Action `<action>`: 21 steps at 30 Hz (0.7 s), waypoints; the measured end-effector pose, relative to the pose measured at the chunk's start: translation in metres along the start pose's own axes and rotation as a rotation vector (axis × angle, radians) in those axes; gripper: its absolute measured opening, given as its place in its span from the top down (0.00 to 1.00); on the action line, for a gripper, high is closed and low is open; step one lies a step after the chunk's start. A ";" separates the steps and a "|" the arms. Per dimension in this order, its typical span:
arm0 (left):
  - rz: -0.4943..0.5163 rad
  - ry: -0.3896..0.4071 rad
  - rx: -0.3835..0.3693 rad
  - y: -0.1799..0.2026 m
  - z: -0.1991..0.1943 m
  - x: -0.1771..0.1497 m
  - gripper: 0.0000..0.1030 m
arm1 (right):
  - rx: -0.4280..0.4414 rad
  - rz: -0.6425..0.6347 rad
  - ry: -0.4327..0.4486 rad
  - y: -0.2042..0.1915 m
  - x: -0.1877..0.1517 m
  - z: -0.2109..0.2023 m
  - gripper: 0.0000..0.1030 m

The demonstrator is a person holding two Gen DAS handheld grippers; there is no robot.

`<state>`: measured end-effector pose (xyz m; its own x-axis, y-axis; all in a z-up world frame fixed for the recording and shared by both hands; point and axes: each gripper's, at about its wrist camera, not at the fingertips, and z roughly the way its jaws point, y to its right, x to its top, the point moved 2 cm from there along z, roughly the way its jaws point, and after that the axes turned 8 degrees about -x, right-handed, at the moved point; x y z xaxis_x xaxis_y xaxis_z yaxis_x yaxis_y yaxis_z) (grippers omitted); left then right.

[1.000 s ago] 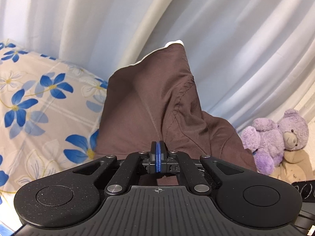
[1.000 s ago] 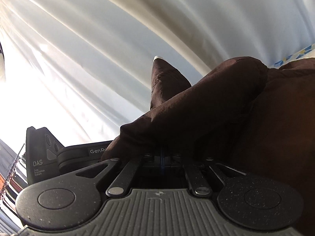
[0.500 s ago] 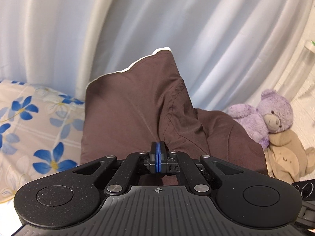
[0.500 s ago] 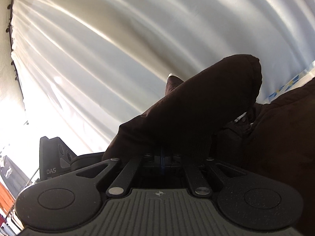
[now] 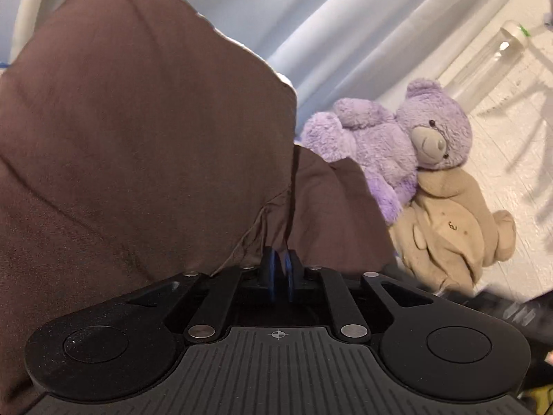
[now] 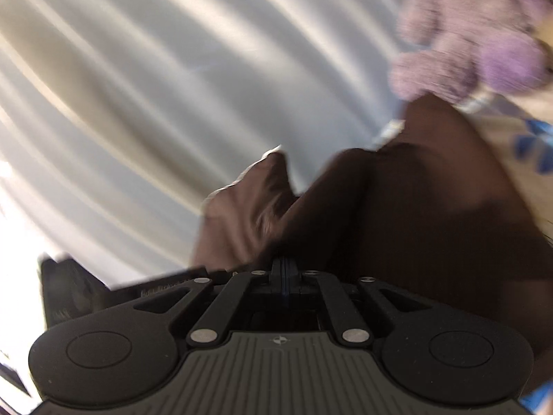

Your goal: Fold large clothes

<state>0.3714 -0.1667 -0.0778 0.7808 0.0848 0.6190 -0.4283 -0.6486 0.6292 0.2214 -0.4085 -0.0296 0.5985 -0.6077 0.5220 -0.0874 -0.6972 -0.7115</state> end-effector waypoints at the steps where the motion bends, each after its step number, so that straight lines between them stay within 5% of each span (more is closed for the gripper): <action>1: 0.041 0.019 -0.015 0.004 -0.004 -0.004 0.88 | 0.011 0.055 -0.006 0.013 0.001 -0.004 0.82; 2: 0.044 0.023 -0.040 0.005 -0.008 -0.005 0.84 | 0.042 0.098 -0.009 0.023 -0.006 -0.002 0.41; 3: 0.023 0.028 -0.079 0.004 -0.012 -0.004 0.77 | 0.068 0.122 -0.010 0.028 0.002 -0.005 0.26; 4: -0.003 0.038 -0.118 0.003 -0.015 -0.002 0.70 | 0.086 0.118 -0.010 0.028 0.004 -0.004 0.21; 7: -0.025 0.049 -0.191 0.004 -0.022 0.000 0.57 | 0.102 0.080 -0.052 0.013 0.018 0.016 0.23; 12: 0.037 0.057 -0.241 0.008 -0.028 -0.003 0.50 | 0.080 0.071 -0.162 0.011 0.022 0.071 0.27; 17: 0.060 0.060 -0.270 0.012 -0.026 -0.001 0.42 | 0.100 0.077 -0.228 0.018 0.029 0.106 0.54; 21: 0.069 0.058 -0.277 0.015 -0.023 -0.001 0.38 | 0.106 0.022 -0.267 0.012 0.034 0.126 0.53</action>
<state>0.3535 -0.1587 -0.0584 0.7218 0.0957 0.6855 -0.5937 -0.4234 0.6843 0.3409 -0.3900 -0.0794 0.7871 -0.4906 0.3738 -0.0269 -0.6328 -0.7739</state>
